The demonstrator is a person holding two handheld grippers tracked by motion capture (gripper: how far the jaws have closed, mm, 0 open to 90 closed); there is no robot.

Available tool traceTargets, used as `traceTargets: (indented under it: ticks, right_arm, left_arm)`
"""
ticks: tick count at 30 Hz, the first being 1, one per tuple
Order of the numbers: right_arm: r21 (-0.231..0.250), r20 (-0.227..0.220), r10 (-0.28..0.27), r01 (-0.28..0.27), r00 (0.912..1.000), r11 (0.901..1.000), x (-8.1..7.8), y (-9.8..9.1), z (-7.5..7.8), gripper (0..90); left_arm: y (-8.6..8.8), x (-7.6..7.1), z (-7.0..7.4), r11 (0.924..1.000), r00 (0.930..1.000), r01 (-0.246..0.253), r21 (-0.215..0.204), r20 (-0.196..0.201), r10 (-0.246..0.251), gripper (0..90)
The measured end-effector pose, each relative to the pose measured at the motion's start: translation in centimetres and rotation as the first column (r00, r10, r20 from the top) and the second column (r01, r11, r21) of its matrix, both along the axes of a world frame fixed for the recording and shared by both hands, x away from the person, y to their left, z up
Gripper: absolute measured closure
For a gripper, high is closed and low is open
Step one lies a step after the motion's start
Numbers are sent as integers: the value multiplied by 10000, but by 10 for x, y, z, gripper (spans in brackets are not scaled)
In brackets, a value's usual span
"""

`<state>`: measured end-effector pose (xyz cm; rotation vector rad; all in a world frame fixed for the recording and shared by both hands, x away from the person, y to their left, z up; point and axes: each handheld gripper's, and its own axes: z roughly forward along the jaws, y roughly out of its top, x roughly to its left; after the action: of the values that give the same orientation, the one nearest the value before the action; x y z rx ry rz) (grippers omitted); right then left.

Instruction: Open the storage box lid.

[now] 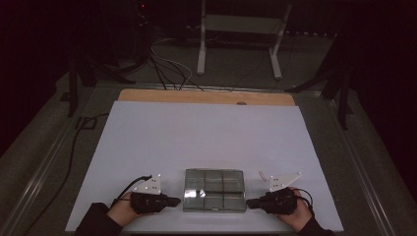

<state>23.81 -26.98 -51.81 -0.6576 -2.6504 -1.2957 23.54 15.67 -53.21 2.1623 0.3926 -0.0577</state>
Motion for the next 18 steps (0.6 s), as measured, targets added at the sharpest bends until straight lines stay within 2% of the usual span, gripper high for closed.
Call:
traceTargets:
  ticks: [5, 7, 18]
  right_arm:
    - [89, -1, 13, -13, 10000, 10000, 0, -1, 1, 900]
    - [294, -83, 62, -60, 9999, 9996, 0, -1, 2, 900]
    - [267, -108, 47, -45, 9999, 9996, 0, 0, 2, 900]
  left_arm:
    - [-1, 0, -1, 9999, 10000, 77, 84, -16, -77, 900]
    - [-1, 0, -1, 9999, 10000, 92, 83, -22, -92, 900]
    - [-2, -1, -1, 9999, 9998, 149, -12, -101, -149, 900]
